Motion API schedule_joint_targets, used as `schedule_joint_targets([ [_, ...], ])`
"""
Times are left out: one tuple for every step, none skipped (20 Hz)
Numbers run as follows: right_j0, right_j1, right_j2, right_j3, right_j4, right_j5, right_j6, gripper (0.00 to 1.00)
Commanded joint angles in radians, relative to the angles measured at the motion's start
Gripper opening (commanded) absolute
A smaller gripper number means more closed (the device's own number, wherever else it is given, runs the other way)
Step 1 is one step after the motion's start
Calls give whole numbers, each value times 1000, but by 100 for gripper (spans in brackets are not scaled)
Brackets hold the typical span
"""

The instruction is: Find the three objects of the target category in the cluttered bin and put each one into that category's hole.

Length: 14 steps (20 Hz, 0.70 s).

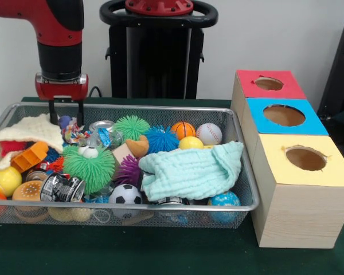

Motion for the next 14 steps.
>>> schedule_joint_targets([
  [-13,38,85,18,22,14,-8,100],
  [-13,39,85,18,23,15,-8,100],
  [-13,39,86,18,23,16,-8,100],
  [-13,40,87,17,25,18,-8,100],
  [-12,40,86,16,25,17,-7,100],
  [-11,41,86,16,25,16,-6,100],
  [-11,41,86,16,27,17,-5,100],
  [-14,40,86,20,26,16,-5,100],
  [-15,40,87,21,27,16,-5,100],
  [-16,40,88,22,29,18,-7,100],
  [-16,40,90,23,30,20,-7,100],
  [-17,40,90,23,31,20,-8,100],
  [-17,41,91,23,32,21,-8,100],
  [-17,41,91,23,33,20,-7,100],
])
